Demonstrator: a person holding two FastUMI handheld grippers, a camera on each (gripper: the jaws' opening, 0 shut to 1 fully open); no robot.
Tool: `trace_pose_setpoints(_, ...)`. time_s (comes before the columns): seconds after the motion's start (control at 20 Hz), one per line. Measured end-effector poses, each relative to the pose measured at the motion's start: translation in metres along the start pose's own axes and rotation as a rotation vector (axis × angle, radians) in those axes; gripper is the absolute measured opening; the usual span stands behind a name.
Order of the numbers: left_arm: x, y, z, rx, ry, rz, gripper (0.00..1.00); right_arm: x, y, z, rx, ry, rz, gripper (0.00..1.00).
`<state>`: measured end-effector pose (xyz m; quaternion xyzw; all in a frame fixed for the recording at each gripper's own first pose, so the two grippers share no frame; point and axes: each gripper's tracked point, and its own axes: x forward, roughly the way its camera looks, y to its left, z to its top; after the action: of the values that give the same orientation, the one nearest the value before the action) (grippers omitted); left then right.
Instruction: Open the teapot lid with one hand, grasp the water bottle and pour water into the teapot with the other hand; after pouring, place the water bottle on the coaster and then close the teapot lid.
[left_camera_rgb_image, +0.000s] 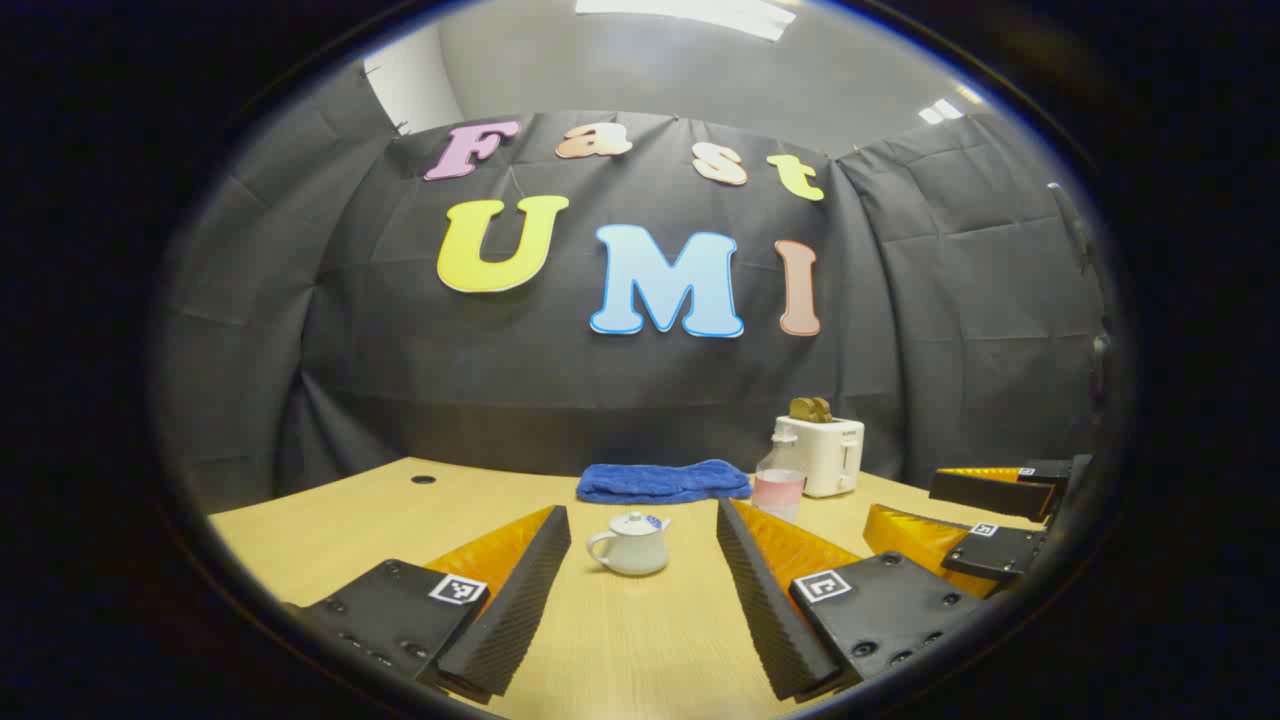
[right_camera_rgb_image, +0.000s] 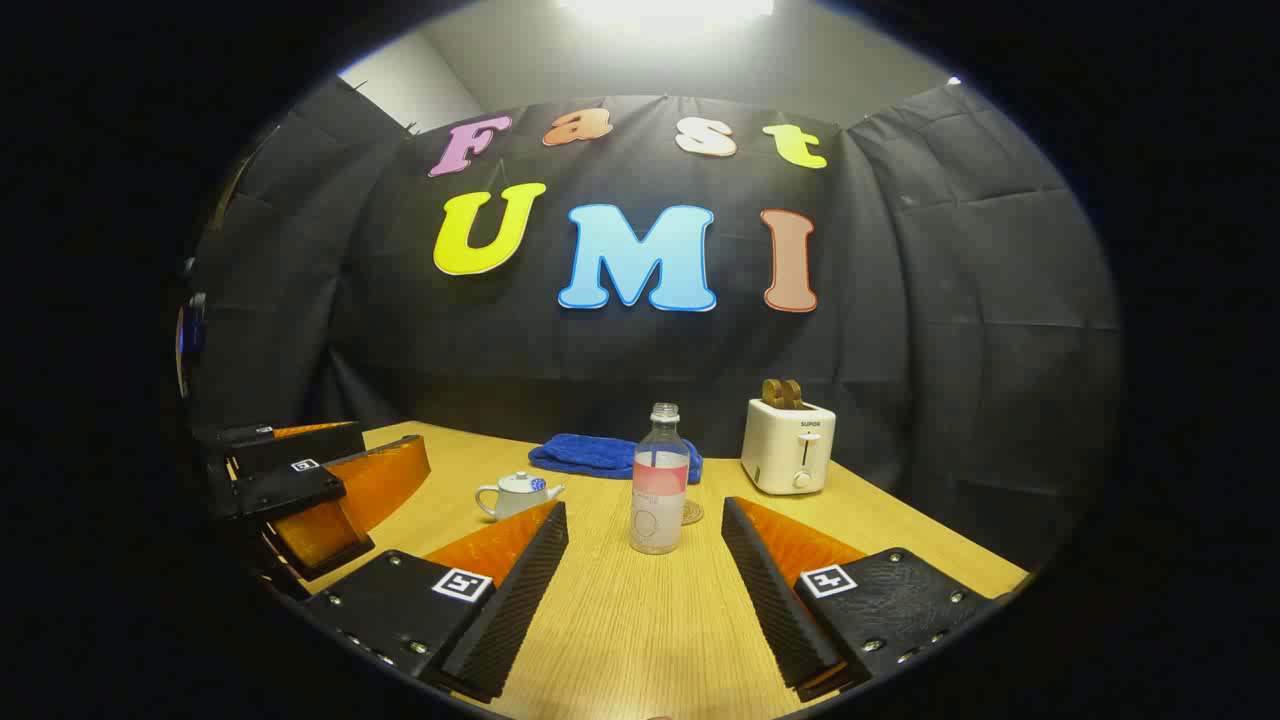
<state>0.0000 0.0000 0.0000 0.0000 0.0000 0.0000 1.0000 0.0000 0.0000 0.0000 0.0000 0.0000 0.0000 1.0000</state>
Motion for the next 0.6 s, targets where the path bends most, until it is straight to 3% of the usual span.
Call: trace_pose_setpoints(0.6, 0.0004, -0.0047, 0.0011, 0.006, 0.0, -0.004, 0.96, 0.0009, 0.0029, -0.0016, -0.028, 0.003, 0.011, 0.96)
